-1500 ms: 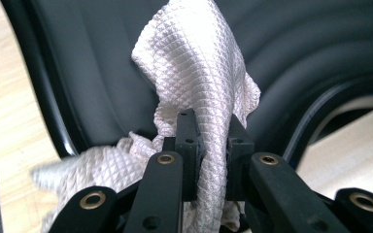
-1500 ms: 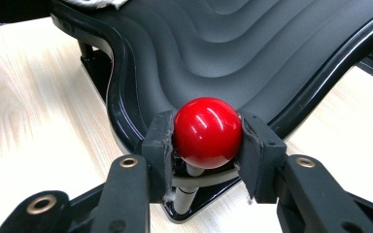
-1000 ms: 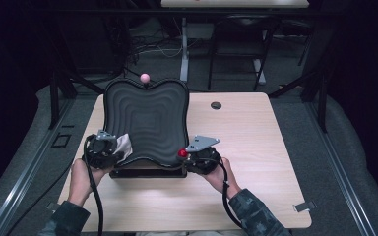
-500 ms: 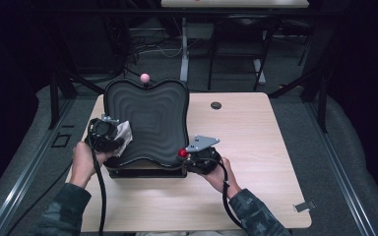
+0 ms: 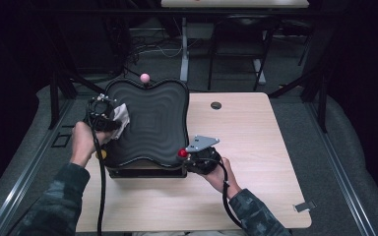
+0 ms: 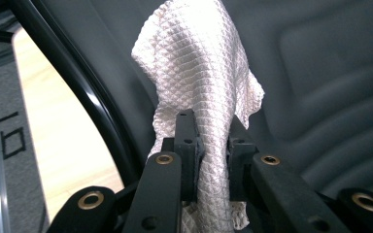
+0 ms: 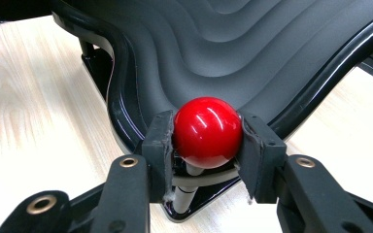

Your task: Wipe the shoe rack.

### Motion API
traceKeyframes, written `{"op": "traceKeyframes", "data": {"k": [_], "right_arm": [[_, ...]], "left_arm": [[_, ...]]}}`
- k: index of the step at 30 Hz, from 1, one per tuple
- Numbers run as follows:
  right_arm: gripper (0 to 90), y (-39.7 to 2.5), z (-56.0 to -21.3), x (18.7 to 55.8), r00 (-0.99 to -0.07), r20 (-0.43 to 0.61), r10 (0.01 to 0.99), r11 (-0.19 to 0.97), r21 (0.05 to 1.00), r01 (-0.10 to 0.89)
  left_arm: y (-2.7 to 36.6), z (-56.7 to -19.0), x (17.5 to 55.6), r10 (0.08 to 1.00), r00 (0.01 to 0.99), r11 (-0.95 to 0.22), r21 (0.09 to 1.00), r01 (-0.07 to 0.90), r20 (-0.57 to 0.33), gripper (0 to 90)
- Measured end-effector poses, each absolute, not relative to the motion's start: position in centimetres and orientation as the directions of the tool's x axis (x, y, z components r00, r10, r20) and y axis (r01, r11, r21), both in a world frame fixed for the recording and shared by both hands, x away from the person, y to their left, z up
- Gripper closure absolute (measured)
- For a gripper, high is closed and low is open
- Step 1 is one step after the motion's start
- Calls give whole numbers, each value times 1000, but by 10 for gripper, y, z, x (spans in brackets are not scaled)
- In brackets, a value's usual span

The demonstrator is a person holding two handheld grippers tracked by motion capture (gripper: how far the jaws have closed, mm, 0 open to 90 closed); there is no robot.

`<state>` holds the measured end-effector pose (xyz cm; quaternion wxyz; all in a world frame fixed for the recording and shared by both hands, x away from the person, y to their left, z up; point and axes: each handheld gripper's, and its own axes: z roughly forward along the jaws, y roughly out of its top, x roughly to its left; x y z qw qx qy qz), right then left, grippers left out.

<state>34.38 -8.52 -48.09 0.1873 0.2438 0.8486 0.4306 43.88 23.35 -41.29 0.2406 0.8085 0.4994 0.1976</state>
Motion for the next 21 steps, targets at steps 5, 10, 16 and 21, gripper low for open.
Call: {"op": "traceKeyframes", "data": {"k": [5, 10, 16, 21], "right_arm": [[602, -85, -481, 344, -810, -108, 576, 510, 822, 253], [602, -85, -481, 344, -810, -109, 577, 510, 822, 253], [602, -85, -481, 344, -810, -108, 576, 510, 822, 253], [602, -85, -481, 344, -811, -108, 575, 509, 823, 252]], "left_arm": [[232, -402, 458, 915, 395, -366, 594, 716, 87, 801], [230, -394, 472, 923, 373, -351, 597, 721, 93, 800], [230, -384, 490, 933, 344, -334, 600, 727, 103, 797], [229, -378, 501, 935, 331, -336, 604, 723, 123, 796]]}}
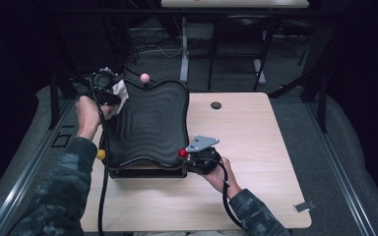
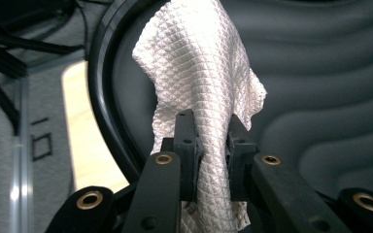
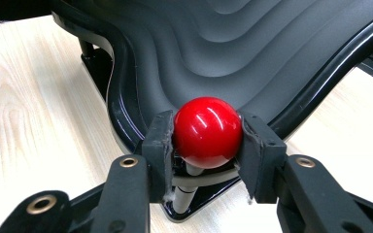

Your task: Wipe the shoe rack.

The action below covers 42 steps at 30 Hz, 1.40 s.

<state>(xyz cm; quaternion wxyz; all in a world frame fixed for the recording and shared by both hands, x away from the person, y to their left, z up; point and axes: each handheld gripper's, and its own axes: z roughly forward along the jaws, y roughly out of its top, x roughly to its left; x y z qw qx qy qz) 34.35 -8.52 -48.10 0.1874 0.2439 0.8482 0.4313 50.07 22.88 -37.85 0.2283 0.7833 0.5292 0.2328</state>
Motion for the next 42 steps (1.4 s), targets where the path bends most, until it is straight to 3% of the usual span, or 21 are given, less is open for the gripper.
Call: {"op": "traceKeyframes", "data": {"k": [13, 37, 42], "right_arm": [[601, -85, -481, 344, -811, -108, 575, 509, 824, 251], [602, -85, -481, 343, -809, -116, 576, 516, 819, 250], [601, -85, -481, 343, -811, -117, 574, 518, 819, 248]], "left_arm": [[225, -370, 518, 944, 312, -309, 619, 722, 107, 796], [221, -375, 510, 936, 352, -294, 613, 734, 27, 804], [217, -380, 503, 926, 375, -325, 618, 716, 52, 805]]}}
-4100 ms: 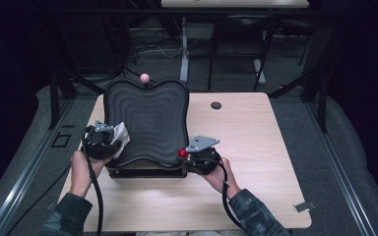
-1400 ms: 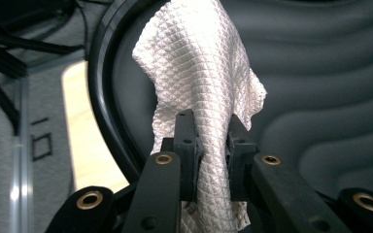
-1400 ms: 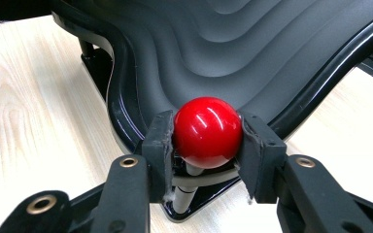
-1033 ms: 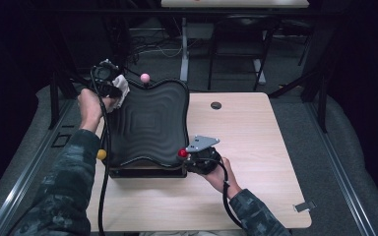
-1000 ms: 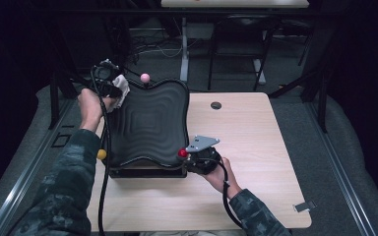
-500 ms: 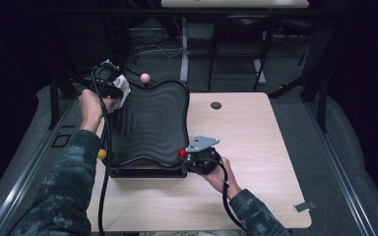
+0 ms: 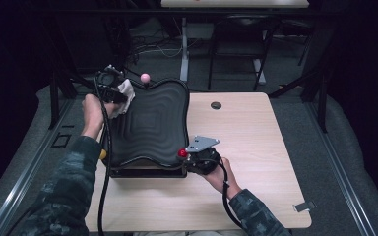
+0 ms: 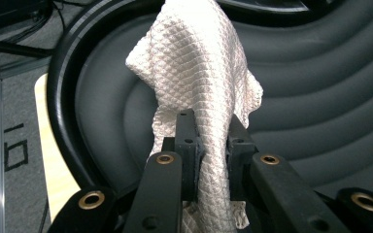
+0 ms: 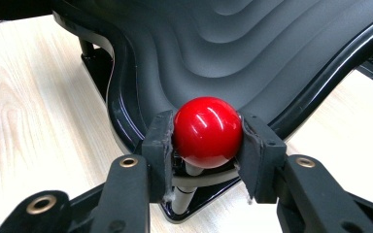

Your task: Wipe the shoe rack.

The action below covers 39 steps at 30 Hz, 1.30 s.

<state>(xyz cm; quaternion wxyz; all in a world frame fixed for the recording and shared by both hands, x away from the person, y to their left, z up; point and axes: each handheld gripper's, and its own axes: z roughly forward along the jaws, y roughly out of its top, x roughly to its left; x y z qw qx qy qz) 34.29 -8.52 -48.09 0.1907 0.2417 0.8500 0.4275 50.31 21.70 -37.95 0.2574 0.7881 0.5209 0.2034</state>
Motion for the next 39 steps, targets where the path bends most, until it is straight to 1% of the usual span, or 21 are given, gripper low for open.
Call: {"op": "traceKeyframes", "data": {"k": [2, 3, 6, 8, 22, 31, 39], "right_arm": [[601, -85, -481, 343, -810, -117, 574, 517, 819, 248], [601, -85, -481, 343, -810, -117, 575, 518, 819, 249], [601, -85, -481, 343, -809, -120, 576, 518, 818, 248], [601, -85, -481, 343, -811, -119, 573, 520, 818, 247], [601, -85, -482, 343, -811, -120, 573, 511, 826, 238], [601, -85, -482, 343, -811, -122, 573, 510, 827, 236], [601, -85, -482, 343, -810, -120, 574, 509, 827, 238]], "left_arm": [[217, -381, 500, 924, 380, -321, 615, 721, 37, 805], [216, -383, 497, 921, 386, -333, 620, 710, 52, 806], [214, -385, 494, 918, 394, -341, 620, 707, 55, 806], [214, -387, 491, 914, 404, -340, 617, 710, 40, 806], [210, -403, 463, 899, 436, -362, 633, 685, 41, 807], [203, -410, 450, 879, 473, -408, 621, 669, 68, 808], [202, -418, 438, 867, 497, -405, 632, 661, 35, 807]]}}
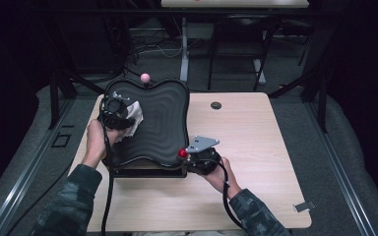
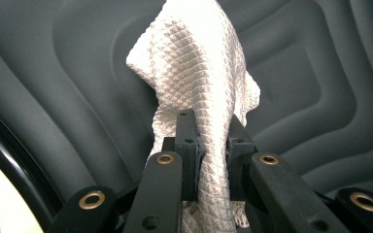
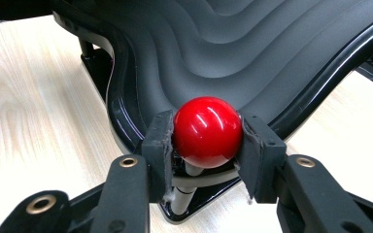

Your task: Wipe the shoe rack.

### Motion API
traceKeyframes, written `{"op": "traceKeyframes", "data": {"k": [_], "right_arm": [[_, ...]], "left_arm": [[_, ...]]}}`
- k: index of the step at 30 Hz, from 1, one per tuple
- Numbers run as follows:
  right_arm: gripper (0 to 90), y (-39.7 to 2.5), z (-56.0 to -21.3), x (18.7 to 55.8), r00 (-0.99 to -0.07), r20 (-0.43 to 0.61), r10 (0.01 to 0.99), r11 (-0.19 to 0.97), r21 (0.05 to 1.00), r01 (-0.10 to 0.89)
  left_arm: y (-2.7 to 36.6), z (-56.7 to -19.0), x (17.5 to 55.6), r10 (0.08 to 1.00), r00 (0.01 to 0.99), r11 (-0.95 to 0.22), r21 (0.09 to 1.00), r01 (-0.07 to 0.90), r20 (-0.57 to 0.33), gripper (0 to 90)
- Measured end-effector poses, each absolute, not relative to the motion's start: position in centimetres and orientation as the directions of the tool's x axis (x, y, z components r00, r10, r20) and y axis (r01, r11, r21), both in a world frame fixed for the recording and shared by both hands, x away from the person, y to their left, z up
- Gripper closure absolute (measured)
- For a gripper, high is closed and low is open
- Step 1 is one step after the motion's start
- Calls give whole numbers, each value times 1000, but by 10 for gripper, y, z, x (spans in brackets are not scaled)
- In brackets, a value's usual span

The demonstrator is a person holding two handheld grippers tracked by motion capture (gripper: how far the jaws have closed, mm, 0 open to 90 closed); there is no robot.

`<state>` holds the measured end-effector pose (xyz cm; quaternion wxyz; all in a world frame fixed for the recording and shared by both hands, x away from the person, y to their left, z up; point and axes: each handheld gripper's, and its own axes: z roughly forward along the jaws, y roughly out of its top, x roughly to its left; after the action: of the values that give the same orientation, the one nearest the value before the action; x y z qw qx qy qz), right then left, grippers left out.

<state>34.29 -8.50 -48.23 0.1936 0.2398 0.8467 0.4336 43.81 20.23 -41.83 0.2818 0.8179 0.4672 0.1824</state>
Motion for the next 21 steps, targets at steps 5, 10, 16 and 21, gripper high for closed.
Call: {"op": "traceKeyframes", "data": {"k": [5, 10, 16, 21], "right_arm": [[601, -85, -482, 343, -809, -121, 575, 510, 827, 239], [601, -85, -482, 343, -807, -125, 577, 512, 825, 239], [601, -85, -482, 343, -807, -126, 577, 512, 825, 238], [601, -85, -482, 342, -807, -126, 577, 513, 825, 238]], "left_arm": [[203, -422, 432, 862, 506, -404, 638, 655, 26, 807], [201, -426, 425, 856, 516, -413, 637, 651, 27, 808], [196, -431, 416, 839, 543, -434, 630, 644, 23, 807], [190, -435, 408, 832, 553, -452, 631, 630, 44, 807]]}}
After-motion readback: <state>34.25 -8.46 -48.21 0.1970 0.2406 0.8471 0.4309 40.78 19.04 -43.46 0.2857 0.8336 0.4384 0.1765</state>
